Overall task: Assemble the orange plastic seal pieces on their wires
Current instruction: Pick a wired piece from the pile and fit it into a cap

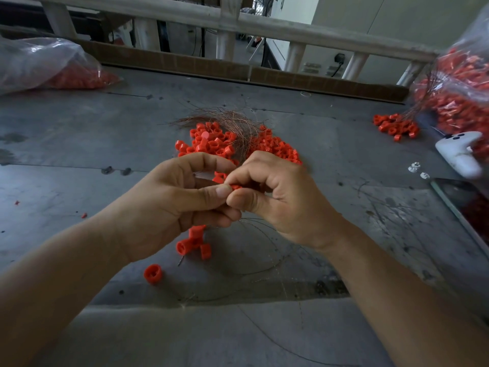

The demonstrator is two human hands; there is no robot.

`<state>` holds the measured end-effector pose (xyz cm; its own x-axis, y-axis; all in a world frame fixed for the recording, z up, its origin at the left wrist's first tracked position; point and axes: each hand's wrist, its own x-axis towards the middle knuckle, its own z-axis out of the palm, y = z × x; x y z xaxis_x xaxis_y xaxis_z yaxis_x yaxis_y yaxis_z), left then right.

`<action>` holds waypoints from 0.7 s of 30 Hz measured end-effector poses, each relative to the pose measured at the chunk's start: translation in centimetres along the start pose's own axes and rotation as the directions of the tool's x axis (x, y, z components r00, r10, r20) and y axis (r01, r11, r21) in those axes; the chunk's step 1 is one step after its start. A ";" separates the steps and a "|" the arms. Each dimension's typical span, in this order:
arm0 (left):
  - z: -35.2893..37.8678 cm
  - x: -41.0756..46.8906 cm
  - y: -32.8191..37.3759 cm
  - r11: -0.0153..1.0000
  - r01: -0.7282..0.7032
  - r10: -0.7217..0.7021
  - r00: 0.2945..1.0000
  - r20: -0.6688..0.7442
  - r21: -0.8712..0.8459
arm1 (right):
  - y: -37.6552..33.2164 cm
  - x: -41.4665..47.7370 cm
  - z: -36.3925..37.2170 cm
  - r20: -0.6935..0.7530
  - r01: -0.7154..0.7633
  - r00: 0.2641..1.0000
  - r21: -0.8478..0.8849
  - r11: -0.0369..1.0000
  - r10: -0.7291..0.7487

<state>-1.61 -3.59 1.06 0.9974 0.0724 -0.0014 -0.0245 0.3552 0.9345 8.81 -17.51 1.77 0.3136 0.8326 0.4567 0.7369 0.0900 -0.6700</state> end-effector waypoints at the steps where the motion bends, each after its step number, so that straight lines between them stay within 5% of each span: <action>1: 0.2 0.0 0.0 1.000 -0.018 0.018 1.000 0.000 -0.001 | 0.0 0.0 0.0 -0.010 -0.005 1.000 -0.018 1.000 0.004; 7: 1.7 -0.5 -0.3 0.907 -0.137 0.181 0.980 -0.077 0.397 | 0.2 -0.3 0.5 0.014 -0.009 1.000 -0.137 0.991 0.011; 21: 1.9 -0.5 -0.2 0.950 -0.097 0.131 0.987 -0.097 0.298 | -0.3 -0.4 0.6 -0.005 -0.086 0.996 -0.001 0.996 0.086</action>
<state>-1.99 -5.44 1.57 0.9741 0.2089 0.0868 -0.0998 0.0527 0.9936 8.05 -17.55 1.40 0.3786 0.8343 0.4007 0.7082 0.0176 -0.7058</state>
